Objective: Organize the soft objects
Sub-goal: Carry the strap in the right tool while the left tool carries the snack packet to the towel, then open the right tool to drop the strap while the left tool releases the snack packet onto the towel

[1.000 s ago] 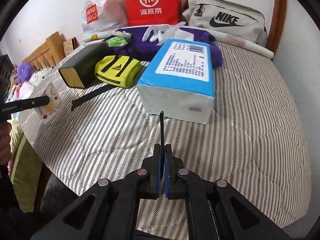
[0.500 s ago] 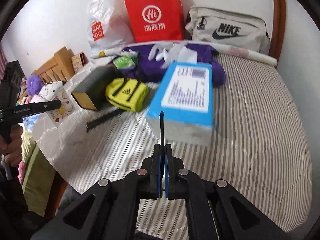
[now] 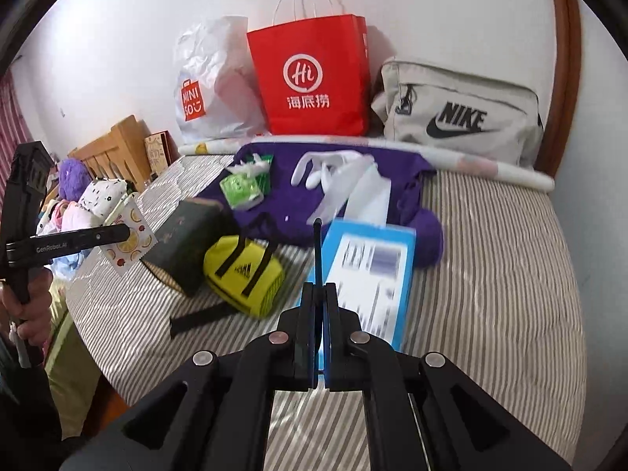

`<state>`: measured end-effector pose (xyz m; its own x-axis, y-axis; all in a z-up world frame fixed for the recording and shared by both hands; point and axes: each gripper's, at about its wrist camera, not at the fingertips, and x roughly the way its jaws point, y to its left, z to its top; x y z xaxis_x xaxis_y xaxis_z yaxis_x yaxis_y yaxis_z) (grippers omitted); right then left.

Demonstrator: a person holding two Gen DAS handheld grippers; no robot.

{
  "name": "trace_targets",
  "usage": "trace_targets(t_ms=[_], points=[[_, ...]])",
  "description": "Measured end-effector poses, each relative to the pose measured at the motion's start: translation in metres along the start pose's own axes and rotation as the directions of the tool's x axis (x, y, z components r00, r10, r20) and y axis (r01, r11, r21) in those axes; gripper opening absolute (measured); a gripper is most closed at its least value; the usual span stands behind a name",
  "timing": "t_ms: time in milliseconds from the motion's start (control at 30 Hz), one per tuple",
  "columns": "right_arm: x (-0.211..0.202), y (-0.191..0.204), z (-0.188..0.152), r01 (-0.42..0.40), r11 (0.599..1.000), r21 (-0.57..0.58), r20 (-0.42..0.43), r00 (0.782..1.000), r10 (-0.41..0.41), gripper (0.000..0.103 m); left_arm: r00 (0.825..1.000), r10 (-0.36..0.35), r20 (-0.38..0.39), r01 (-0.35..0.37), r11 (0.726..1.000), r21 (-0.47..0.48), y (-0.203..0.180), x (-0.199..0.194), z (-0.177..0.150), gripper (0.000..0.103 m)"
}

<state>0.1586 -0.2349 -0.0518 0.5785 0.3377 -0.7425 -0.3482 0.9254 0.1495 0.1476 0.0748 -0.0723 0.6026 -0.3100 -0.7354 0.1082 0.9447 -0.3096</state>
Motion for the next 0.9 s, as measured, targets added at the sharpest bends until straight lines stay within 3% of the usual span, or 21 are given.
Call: trace_targets(t_ms=[333, 900], points=[[0.022, -0.012, 0.051, 0.029, 0.999, -0.038, 0.007, 1.000, -0.028, 0.003, 1.000, -0.007, 0.004, 0.007, 1.000, 0.011, 0.003, 0.018, 0.039, 0.007], [0.127, -0.071, 0.126, 0.076, 0.997, 0.003, -0.086, 0.993, -0.075, 0.003, 0.999, -0.040, -0.031, 0.041, 0.999, 0.017, 0.009, 0.088, 0.110, 0.007]])
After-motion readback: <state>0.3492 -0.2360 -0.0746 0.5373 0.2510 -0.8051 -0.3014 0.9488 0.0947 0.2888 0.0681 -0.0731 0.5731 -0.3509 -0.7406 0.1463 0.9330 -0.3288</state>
